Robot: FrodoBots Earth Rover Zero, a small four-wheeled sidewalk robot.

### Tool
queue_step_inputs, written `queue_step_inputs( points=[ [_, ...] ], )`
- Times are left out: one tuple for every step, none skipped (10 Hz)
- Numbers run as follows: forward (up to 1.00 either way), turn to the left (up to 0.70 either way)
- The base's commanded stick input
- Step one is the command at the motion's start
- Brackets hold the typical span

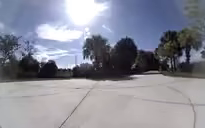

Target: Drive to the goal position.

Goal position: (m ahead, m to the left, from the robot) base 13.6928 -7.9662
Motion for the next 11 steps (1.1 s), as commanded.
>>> queue_step_inputs(
  points=[
    [0.85,0.0],
    [0.85,0.0],
    [0.85,0.0],
    [0.85,-0.07],
    [0.85,-0.25],
    [0.85,-0.34],
    [0.85,-0.34],
    [0.85,-0.34],
    [0.85,-0.34],
    [0.85,-0.34],
    [0.85,-0.34]
  ],
)
